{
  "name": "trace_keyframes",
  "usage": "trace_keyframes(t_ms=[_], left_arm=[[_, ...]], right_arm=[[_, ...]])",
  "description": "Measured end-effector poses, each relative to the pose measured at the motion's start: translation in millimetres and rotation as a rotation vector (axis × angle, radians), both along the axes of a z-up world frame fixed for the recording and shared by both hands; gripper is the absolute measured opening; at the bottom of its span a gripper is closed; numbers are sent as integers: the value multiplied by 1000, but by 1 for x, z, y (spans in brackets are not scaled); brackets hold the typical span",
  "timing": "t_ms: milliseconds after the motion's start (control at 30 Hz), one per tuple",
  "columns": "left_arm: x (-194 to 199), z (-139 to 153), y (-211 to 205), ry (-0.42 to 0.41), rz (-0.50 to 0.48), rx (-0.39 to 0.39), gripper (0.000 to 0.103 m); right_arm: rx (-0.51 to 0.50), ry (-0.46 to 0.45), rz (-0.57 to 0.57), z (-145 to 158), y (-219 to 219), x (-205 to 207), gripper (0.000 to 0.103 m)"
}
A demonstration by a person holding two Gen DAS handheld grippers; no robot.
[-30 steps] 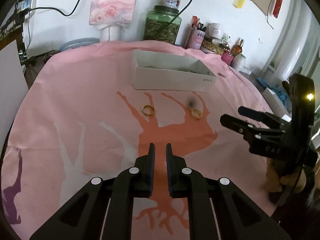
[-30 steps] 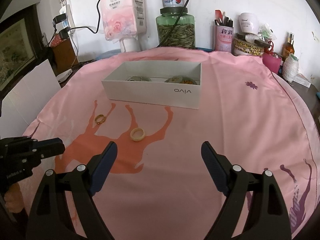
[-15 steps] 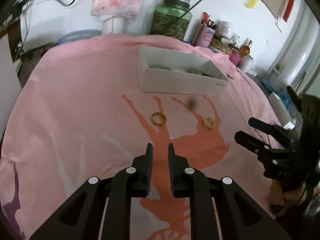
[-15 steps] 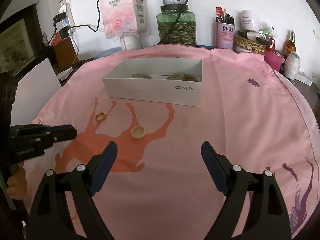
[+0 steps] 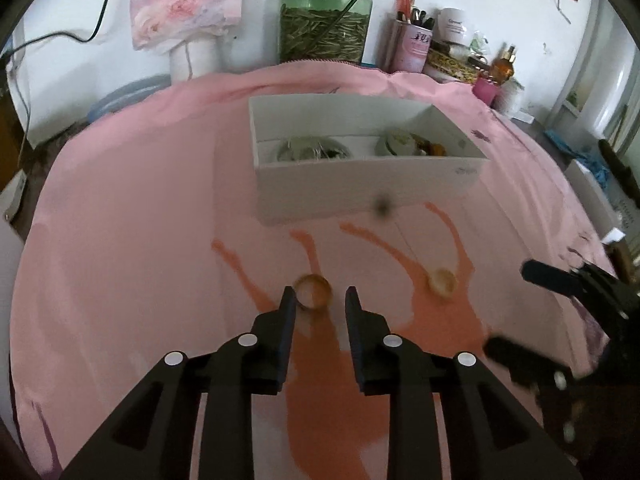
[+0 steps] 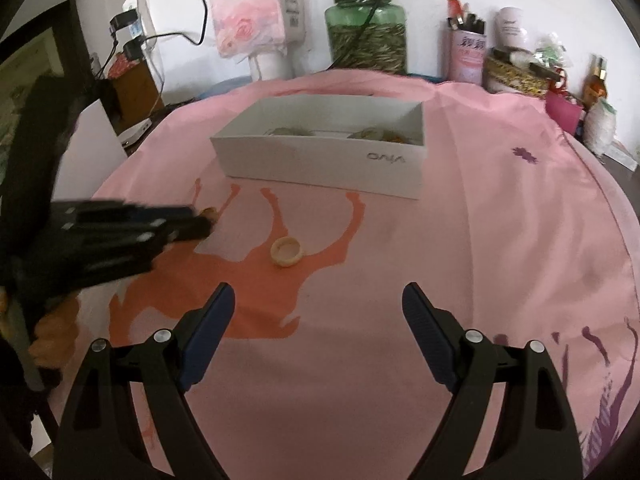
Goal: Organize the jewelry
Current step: 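Grasp the gold ring with left tool while right tool grasps the pale ring, then carry the gold ring and pale ring over the white box with both tools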
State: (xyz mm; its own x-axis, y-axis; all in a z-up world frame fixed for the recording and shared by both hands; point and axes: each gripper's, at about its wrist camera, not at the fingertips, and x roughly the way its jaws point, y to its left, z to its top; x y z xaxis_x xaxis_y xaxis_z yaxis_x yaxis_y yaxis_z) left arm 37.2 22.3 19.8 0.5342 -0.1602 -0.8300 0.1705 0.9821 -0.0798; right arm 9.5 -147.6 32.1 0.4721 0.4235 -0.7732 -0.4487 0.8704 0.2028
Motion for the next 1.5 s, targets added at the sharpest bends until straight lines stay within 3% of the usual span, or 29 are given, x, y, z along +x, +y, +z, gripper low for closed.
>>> trace_keyframes(t_ms=[100,200,300,400,733,900,1067,1367,1500], left_arm=[[2,-2,-3,-36,0,35,21],[-5,0,3,-30,-10,4,21],[-10,1,10,-28,-10,-17,21],[-10,1,10,-20,-15,-37,21],[-26,6,-6,-41,-73,-33,21],[-36,10,-18,-96,-81,25,21],[-38,5,-26,-91,-76,82,21],[-39,-1,-29,-76,-71,112,21],[-45,6,-32,-131,-48,140,21]], right_arm=[[-65,-29,28,0,15,5,75],[-108,-30,74,-3,31,11,61],[-109,-13,101,-7,37,14,46],[-94,-8,108,-8,36,17,20],[-73,-62,91,5,19,6,19],[-47,-69,53,10,8,9,19],[-59,-47,71,4,13,6,19],[-62,-20,66,-2,14,4,19],[-20,-43,52,8,7,2,19]])
